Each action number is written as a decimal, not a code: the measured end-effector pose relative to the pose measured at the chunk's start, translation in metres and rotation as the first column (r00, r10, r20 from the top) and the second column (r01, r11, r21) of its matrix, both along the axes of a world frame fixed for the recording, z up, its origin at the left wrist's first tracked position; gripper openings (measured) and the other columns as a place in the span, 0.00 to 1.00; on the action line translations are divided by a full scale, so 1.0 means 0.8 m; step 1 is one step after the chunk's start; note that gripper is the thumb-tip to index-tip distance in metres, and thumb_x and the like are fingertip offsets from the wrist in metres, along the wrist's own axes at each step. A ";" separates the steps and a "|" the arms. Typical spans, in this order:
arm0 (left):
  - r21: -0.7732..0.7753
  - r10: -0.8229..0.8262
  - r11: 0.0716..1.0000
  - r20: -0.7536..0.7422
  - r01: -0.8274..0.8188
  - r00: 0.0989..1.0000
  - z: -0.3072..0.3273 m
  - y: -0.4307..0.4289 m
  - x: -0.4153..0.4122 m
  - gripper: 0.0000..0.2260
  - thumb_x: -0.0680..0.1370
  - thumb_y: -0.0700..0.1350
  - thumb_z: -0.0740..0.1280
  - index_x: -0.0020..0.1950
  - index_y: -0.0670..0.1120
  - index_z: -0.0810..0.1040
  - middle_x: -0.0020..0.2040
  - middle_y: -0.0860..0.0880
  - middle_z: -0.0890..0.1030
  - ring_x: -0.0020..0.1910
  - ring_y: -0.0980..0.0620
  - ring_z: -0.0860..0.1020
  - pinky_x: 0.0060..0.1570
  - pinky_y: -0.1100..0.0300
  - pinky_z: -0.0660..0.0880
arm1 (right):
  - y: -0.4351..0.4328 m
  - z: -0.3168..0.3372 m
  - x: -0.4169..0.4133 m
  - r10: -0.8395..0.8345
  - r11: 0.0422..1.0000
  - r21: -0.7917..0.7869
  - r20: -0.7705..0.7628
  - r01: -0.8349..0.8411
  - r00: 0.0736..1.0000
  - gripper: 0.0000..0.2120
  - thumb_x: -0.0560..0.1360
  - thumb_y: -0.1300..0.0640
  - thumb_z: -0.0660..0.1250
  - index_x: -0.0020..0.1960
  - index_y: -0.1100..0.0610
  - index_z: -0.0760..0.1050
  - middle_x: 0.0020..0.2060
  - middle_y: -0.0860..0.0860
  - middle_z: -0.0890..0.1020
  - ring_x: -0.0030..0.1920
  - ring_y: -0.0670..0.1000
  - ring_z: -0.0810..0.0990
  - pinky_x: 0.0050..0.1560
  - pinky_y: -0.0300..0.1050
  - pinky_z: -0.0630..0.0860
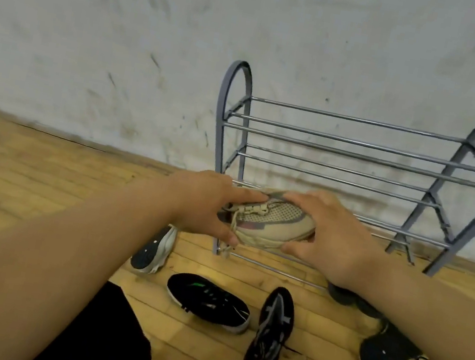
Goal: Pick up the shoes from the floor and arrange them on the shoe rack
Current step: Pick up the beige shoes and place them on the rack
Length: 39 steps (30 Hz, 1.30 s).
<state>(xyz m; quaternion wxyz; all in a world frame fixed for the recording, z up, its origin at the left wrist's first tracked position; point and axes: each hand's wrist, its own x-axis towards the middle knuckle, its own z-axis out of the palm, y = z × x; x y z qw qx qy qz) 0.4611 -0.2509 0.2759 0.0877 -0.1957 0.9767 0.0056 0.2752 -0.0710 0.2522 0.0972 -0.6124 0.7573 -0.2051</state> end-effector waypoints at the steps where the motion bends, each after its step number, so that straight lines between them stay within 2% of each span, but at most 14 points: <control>1: 0.017 0.014 1.000 -0.006 -0.014 1.000 -0.001 -0.005 0.012 0.42 0.71 0.73 0.68 0.78 0.74 0.48 0.66 0.53 0.72 0.67 0.48 0.72 0.64 0.48 0.73 | -0.007 -0.002 0.007 0.023 1.000 -0.007 -0.021 -0.023 1.000 0.41 0.71 0.43 0.78 0.78 0.41 0.61 0.68 0.44 0.66 0.67 0.46 0.70 0.67 0.38 0.66; 4: 0.052 0.053 0.997 -0.047 -0.051 0.997 0.006 -0.022 0.044 0.42 0.71 0.72 0.70 0.78 0.74 0.50 0.61 0.53 0.73 0.62 0.49 0.70 0.63 0.49 0.71 | -0.021 -0.004 0.026 0.039 0.998 -0.038 -0.054 -0.041 0.998 0.39 0.72 0.41 0.76 0.78 0.41 0.62 0.68 0.41 0.67 0.67 0.43 0.68 0.63 0.33 0.61; 7: -0.064 0.065 0.995 -0.092 -0.071 0.994 0.027 -0.042 0.074 0.40 0.72 0.72 0.68 0.78 0.74 0.50 0.53 0.53 0.70 0.53 0.52 0.67 0.58 0.49 0.71 | -0.044 0.007 0.048 0.053 0.987 -0.151 -0.062 -0.062 0.997 0.37 0.71 0.42 0.77 0.76 0.42 0.66 0.67 0.39 0.70 0.65 0.40 0.69 0.62 0.34 0.62; 13: -0.268 0.147 0.934 -0.317 -0.238 0.937 0.065 -0.077 0.180 0.39 0.72 0.73 0.66 0.79 0.70 0.54 0.51 0.53 0.71 0.51 0.51 0.69 0.50 0.51 0.70 | -0.127 0.066 0.127 0.135 0.943 -0.297 -0.074 -0.151 0.988 0.38 0.68 0.47 0.80 0.74 0.44 0.70 0.68 0.43 0.74 0.64 0.44 0.72 0.59 0.36 0.63; 16: -0.122 0.337 0.906 -0.371 -0.405 0.865 0.023 -0.075 0.279 0.39 0.71 0.74 0.65 0.79 0.71 0.54 0.52 0.56 0.72 0.50 0.53 0.69 0.48 0.53 0.68 | -0.177 0.077 0.202 0.301 0.934 -0.148 -0.159 -0.324 0.940 0.35 0.70 0.49 0.78 0.75 0.45 0.69 0.67 0.46 0.73 0.65 0.49 0.73 0.58 0.39 0.66; 18: 0.052 0.496 0.856 -0.360 -0.514 0.790 -0.023 -0.062 0.346 0.40 0.69 0.75 0.65 0.78 0.74 0.52 0.52 0.57 0.72 0.51 0.53 0.69 0.50 0.52 0.70 | -0.208 0.065 0.270 0.421 0.896 -0.020 -0.285 -0.444 0.861 0.26 0.74 0.54 0.72 0.71 0.47 0.71 0.62 0.50 0.74 0.59 0.54 0.77 0.56 0.46 0.74; 20: 0.192 0.626 0.777 -0.336 -0.599 0.704 -0.074 -0.042 0.409 0.39 0.68 0.77 0.64 0.75 0.78 0.50 0.53 0.57 0.72 0.52 0.53 0.70 0.52 0.52 0.71 | -0.229 0.044 0.343 0.527 0.846 0.123 -0.343 -0.519 0.777 0.18 0.78 0.61 0.65 0.66 0.51 0.72 0.55 0.52 0.72 0.50 0.56 0.77 0.48 0.50 0.76; 22: 0.274 0.725 0.689 -0.291 -0.671 0.625 -0.124 -0.017 0.461 0.38 0.69 0.76 0.65 0.74 0.79 0.49 0.54 0.58 0.71 0.52 0.54 0.70 0.52 0.54 0.70 | -0.238 0.013 0.403 0.608 0.794 0.241 -0.305 -0.558 0.733 0.16 0.80 0.61 0.63 0.67 0.52 0.71 0.53 0.52 0.69 0.46 0.56 0.74 0.43 0.50 0.72; 24: 0.297 0.786 0.618 -0.226 -0.727 0.575 -0.171 0.011 0.501 0.39 0.70 0.74 0.67 0.77 0.74 0.52 0.55 0.58 0.71 0.53 0.55 0.70 0.53 0.56 0.69 | -0.235 -0.042 0.437 0.669 0.739 0.293 -0.221 -0.606 0.709 0.19 0.79 0.60 0.65 0.69 0.52 0.70 0.57 0.53 0.70 0.47 0.56 0.75 0.43 0.50 0.74; 27: 0.247 0.778 0.621 -0.078 -0.744 0.623 -0.236 0.050 0.530 0.40 0.69 0.75 0.65 0.79 0.71 0.53 0.55 0.58 0.71 0.54 0.54 0.70 0.54 0.54 0.70 | -0.210 -0.130 0.452 0.672 0.656 0.429 0.041 -0.621 0.739 0.28 0.75 0.56 0.72 0.73 0.49 0.69 0.63 0.54 0.73 0.58 0.56 0.77 0.56 0.53 0.78; 30: 0.403 0.800 0.541 0.026 -0.739 0.600 -0.291 0.080 0.532 0.40 0.70 0.74 0.67 0.78 0.72 0.54 0.56 0.57 0.72 0.54 0.54 0.70 0.57 0.52 0.71 | -0.204 -0.171 0.456 0.664 0.549 0.554 0.165 -0.626 0.729 0.31 0.72 0.55 0.74 0.73 0.46 0.70 0.63 0.50 0.78 0.59 0.52 0.77 0.56 0.47 0.77; 34: 0.624 0.874 0.384 -0.008 -0.680 0.486 -0.331 0.095 0.520 0.41 0.67 0.73 0.69 0.77 0.75 0.54 0.59 0.57 0.73 0.59 0.54 0.72 0.64 0.51 0.71 | -0.223 -0.180 0.457 0.602 0.565 0.565 0.215 -0.601 0.769 0.31 0.70 0.55 0.77 0.71 0.43 0.73 0.60 0.46 0.78 0.57 0.49 0.77 0.52 0.41 0.74; 36: 0.661 0.899 0.337 -0.016 -0.670 0.437 -0.336 0.095 0.512 0.41 0.69 0.71 0.72 0.77 0.74 0.54 0.59 0.56 0.73 0.59 0.54 0.72 0.64 0.52 0.71 | -0.230 -0.184 0.458 0.586 0.593 0.555 0.200 -0.584 0.785 0.31 0.70 0.55 0.78 0.70 0.43 0.74 0.57 0.45 0.76 0.56 0.49 0.76 0.53 0.42 0.75; 39: 0.687 0.924 0.295 -0.028 -0.665 0.380 -0.342 0.100 0.504 0.41 0.71 0.65 0.75 0.78 0.72 0.55 0.58 0.57 0.72 0.60 0.54 0.72 0.64 0.53 0.71 | -0.231 -0.191 0.464 0.556 0.636 0.517 0.208 -0.573 0.805 0.27 0.73 0.57 0.75 0.70 0.43 0.74 0.59 0.47 0.78 0.55 0.49 0.77 0.52 0.41 0.76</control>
